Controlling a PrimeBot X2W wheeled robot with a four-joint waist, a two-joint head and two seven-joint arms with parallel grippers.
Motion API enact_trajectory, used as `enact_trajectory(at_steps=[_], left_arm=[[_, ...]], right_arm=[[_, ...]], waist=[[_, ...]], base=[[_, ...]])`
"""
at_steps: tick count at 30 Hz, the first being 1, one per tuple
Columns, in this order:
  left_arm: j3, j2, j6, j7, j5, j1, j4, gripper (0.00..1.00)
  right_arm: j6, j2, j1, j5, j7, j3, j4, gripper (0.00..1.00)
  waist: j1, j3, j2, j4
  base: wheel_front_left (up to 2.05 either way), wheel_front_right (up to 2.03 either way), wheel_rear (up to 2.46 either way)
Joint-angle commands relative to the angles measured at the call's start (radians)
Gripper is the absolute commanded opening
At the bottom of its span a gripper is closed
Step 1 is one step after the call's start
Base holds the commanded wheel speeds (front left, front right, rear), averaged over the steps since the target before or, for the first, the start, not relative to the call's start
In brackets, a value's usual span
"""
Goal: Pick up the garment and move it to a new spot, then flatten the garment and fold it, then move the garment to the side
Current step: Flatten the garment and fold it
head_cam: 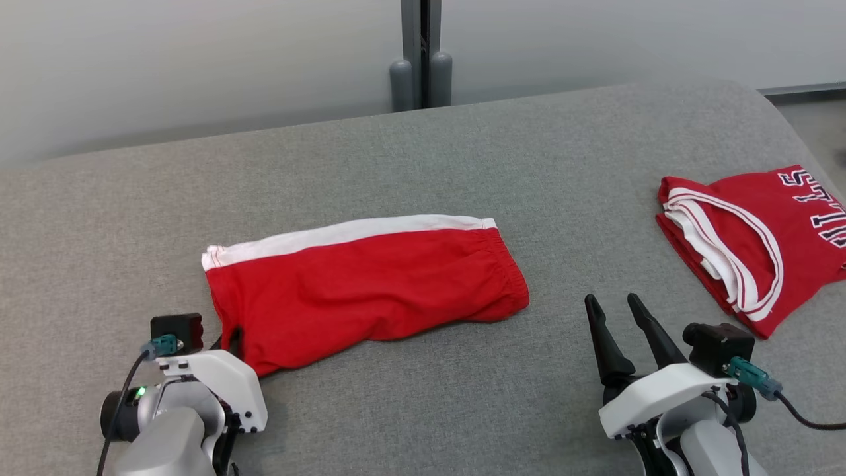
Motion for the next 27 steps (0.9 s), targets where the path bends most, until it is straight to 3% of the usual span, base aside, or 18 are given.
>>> enact_trajectory(at_steps=[1,2,3,4,11,15,23,27], left_arm=[[0.009,0.002,0.015,-0.012,-0.009,0.031,-0.008,0.0],[0.013,0.002,0.025,-0.02,-0.009,0.043,-0.019,0.0],[0.014,0.004,0.035,-0.021,-0.002,0.052,-0.032,0.42],[0.021,0.003,0.044,-0.025,-0.003,0.064,-0.047,1.0],[0.081,0.036,0.136,-0.027,0.088,0.157,-0.316,1.0],[0.126,0.04,0.156,-0.027,0.153,0.236,-0.452,1.0],[0.197,0.016,0.131,-0.027,0.233,0.337,-0.556,1.0],[0.222,0.0,0.104,-0.027,0.265,0.352,-0.554,1.0]], right_arm=[[0.0,-0.007,0.014,-0.01,0.0,0.003,0.003,1.0],[0.0,-0.006,0.018,-0.008,0.0,0.005,0.003,1.0],[0.0,-0.006,0.022,-0.004,0.0,0.004,0.005,1.0],[0.0,-0.006,0.024,-0.007,0.0,0.005,0.005,1.0],[0.0,-0.006,-0.013,-0.003,0.0,0.024,0.015,1.0],[0.0,-0.007,-0.042,0.023,0.0,0.035,0.046,1.0],[0.0,-0.007,-0.147,0.027,0.0,0.028,0.155,1.0],[0.0,-0.007,-0.183,-0.01,0.0,0.011,0.279,1.0]], waist=[[0.0,-0.031,0.0,0.023],[0.0,-0.033,0.0,0.027],[0.0,-0.035,0.0,0.032],[0.0,-0.035,0.0,0.038],[0.0,-0.012,0.0,0.097],[0.0,-0.002,0.0,0.134],[0.0,0.023,0.0,0.198],[0.0,0.031,0.0,0.225]], base=[[0.0,0.0,0.0],[0.0,0.0,0.0],[0.0,0.0,0.0],[0.0,0.0,0.0],[0.0,0.0,0.0],[0.0,0.0,0.0],[0.0,0.0,0.0],[0.0,0.0,0.0]])
